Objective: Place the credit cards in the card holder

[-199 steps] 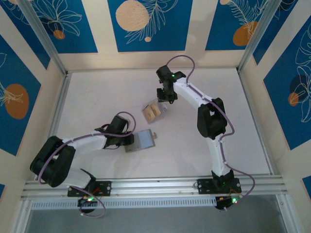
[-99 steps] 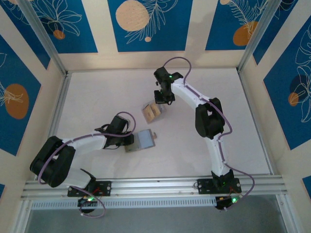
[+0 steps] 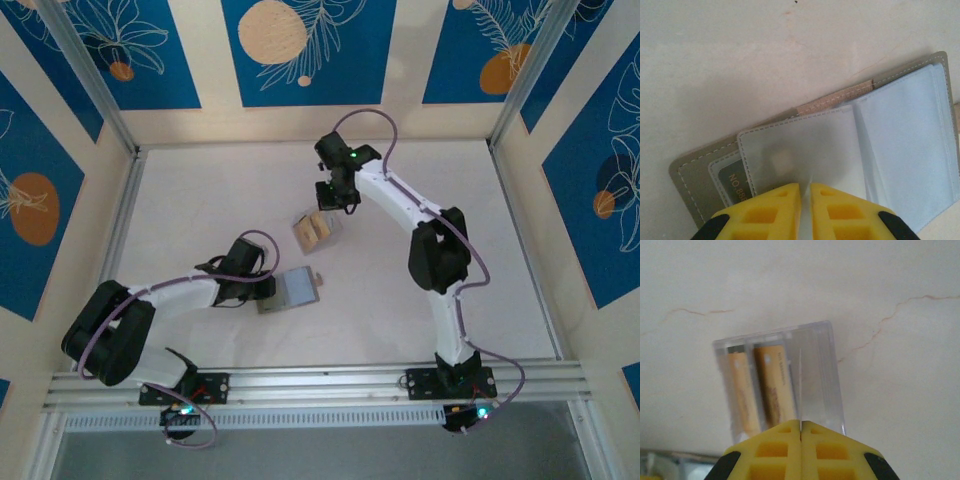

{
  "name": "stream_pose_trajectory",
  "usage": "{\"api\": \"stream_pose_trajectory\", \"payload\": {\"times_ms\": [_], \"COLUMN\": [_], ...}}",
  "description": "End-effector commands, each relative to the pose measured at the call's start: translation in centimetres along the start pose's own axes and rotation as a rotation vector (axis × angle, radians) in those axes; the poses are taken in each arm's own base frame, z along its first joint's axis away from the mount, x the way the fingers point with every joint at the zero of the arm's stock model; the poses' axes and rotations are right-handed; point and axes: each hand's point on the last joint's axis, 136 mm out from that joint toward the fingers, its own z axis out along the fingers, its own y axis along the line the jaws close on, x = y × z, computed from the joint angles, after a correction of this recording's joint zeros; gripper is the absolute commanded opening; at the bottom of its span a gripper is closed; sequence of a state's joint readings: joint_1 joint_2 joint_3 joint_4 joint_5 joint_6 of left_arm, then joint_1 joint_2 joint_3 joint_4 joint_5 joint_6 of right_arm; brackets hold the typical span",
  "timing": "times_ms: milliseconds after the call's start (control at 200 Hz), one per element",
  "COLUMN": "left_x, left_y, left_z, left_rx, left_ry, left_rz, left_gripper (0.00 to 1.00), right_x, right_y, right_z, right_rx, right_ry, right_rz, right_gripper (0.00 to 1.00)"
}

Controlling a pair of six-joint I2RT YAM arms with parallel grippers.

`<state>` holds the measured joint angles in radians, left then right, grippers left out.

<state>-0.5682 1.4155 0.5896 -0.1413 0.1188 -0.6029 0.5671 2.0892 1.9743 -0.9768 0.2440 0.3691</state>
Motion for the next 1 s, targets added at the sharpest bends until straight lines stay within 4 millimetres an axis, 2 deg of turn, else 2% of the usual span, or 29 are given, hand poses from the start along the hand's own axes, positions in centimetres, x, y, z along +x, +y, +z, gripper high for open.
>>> {"api": "stream_pose_trajectory", "payload": {"times_ms": [0,80,170,395,450,590,785,995], "left_x": [2.9,2.8,2.7,2.7,2.7,2.7,3.3,3.6], "left_y": [1.9,2.0,2.0,1.4,1.1,1.8,2.7,3.1], "left_z": [0.4,0.0,-0.3,-1.0,-1.2,-1.6,-1.2,-1.0], "left_rx": [-0.073,-0.080,-0.082,-0.050,-0.035,-0.071,-0.109,-0.122], "left_ry": [0.088,0.076,0.067,0.060,0.057,0.052,0.070,0.075], "left_rz": [-0.014,-0.015,-0.020,-0.016,-0.013,-0.017,-0.029,-0.035], "left_gripper": [0.14,0.14,0.12,0.12,0.12,0.12,0.12,0.12], "right_x": [0.3,1.5,3.1,7.0,7.5,8.6,10.1,11.6], "right_y": [2.3,4.5,6.9,11.0,11.6,12.8,14.7,15.3], "right_z": [-5.1,-5.8,-5.7,-2.7,-2.1,-0.7,1.3,3.9], "right_rx": [-0.056,-0.159,-0.270,-0.427,-0.460,-0.523,-0.588,-0.632], "right_ry": [-0.112,-0.127,-0.129,-0.087,-0.073,-0.041,-0.024,-0.010], "right_rz": [-0.047,-0.053,-0.057,-0.066,-0.061,-0.048,-0.053,-0.016], "right_gripper": [0.00,0.00,0.00,0.00,0.00,0.00,0.00,0.00]}}
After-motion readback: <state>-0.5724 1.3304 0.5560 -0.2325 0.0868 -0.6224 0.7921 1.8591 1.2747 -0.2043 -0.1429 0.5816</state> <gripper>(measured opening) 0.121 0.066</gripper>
